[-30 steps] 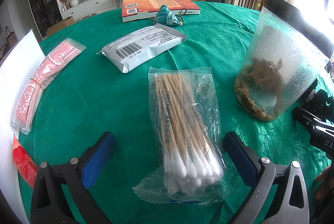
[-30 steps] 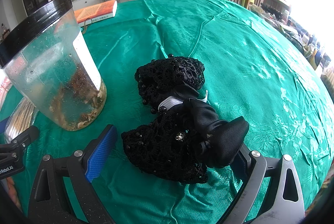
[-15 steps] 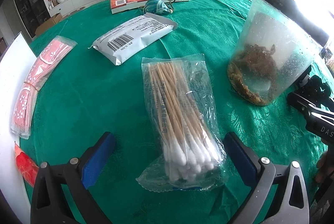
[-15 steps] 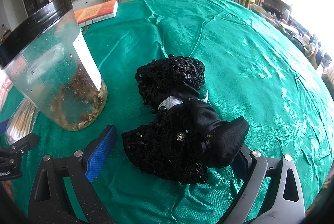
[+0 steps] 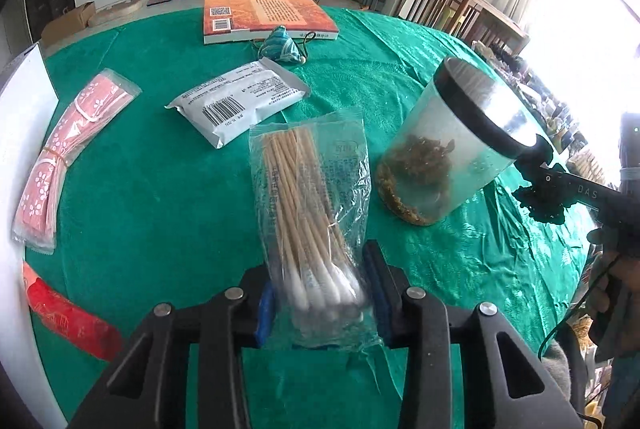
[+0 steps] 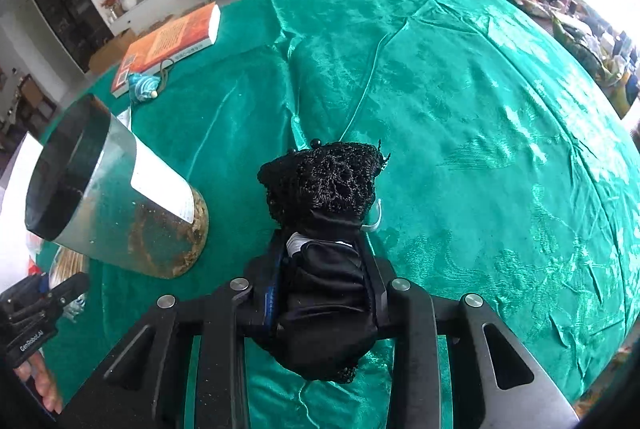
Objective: Organize soft objects
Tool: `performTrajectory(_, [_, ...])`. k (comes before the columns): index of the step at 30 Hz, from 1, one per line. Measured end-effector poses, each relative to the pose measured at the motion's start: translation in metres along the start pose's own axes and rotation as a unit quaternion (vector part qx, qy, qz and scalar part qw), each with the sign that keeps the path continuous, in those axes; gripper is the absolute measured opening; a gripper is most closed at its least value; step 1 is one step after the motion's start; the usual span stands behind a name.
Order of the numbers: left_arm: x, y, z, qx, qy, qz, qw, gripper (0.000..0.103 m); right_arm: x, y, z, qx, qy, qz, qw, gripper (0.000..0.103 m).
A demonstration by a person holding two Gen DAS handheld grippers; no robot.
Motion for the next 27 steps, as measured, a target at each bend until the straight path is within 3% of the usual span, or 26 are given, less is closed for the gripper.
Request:
performTrajectory(4, [0.013,0.004,-0.067,-0.056,-0.051,-0.027,0.9968,0.039,0.01,0.014,-0.064,-0.058,-0.014,0.002,0.998,0.034])
performTrajectory(8, [0.059,-0.012,-0.144,-0.111,-0.036,-0.046,0.9921,0.039,0.087,0.019,-0.125,-0.091,0.04,-0.06,0.993,0.034])
performTrajectory(12, [0.141,-0.051,-0.215,-0.144,0.041,-0.091,0.9844,0.039,0.213,-0.006,-0.152,-0.071,0.149,-0.14,0.976,0.034])
performTrajectory(15, [0.206,-0.087,-0.26,-0.155,0.125,-0.137,0.9703,0.039,0.318,-0.045,-0.163,-0.037,0.244,-0.202,0.948,0.034])
performTrajectory(17, [0.243,-0.109,-0.28,-0.155,0.178,-0.167,0.9572,0.043,0.382,-0.075,-0.17,-0.019,0.285,-0.248,0.926,0.035])
performTrajectory(18, [0.261,-0.12,-0.286,-0.152,0.204,-0.184,0.9493,0.049,0.411,-0.091,-0.171,-0.01,0.3,-0.269,0.915,0.041])
performTrajectory(19, [0.276,-0.129,-0.29,-0.147,0.228,-0.2,0.9416,0.07,0.436,-0.105,-0.17,-0.004,0.311,-0.284,0.907,0.047])
performTrajectory(20, [0.289,-0.137,-0.294,-0.145,0.248,-0.216,0.9331,0.091,0.457,-0.116,-0.168,0.001,0.325,-0.3,0.897,0.079])
performTrajectory(21, [0.298,-0.144,-0.298,-0.15,0.264,-0.228,0.9252,0.095,0.474,-0.128,-0.164,0.011,0.335,-0.315,0.888,0.091])
performTrajectory(22, [0.303,-0.149,-0.3,-0.157,0.272,-0.235,0.9199,0.095,0.484,-0.134,-0.161,0.014,0.335,-0.32,0.886,0.09])
performTrajectory(24, [0.307,-0.154,-0.298,-0.161,0.27,-0.243,0.9176,0.095,0.486,-0.139,-0.154,0.017,0.337,-0.322,0.885,0.09])
performTrajectory(25, [0.306,-0.153,-0.295,-0.164,0.264,-0.245,0.9183,0.095,0.48,-0.138,-0.153,0.012,0.337,-0.32,0.886,0.09])
performTrajectory(27, [0.295,-0.147,-0.284,-0.167,0.237,-0.243,0.9257,0.095,0.454,-0.13,-0.145,-0.013,0.306,-0.312,0.899,0.091])
Point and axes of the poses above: each gripper's, at about its wrist camera, not at the fingertips, and z roughly the way its jaws point, x to its left, y to its top, the point moved 7 cm from there along z, roughly the way its jaws point, and after that the axes turned 7 degrees about x, right-handed, at the moved point
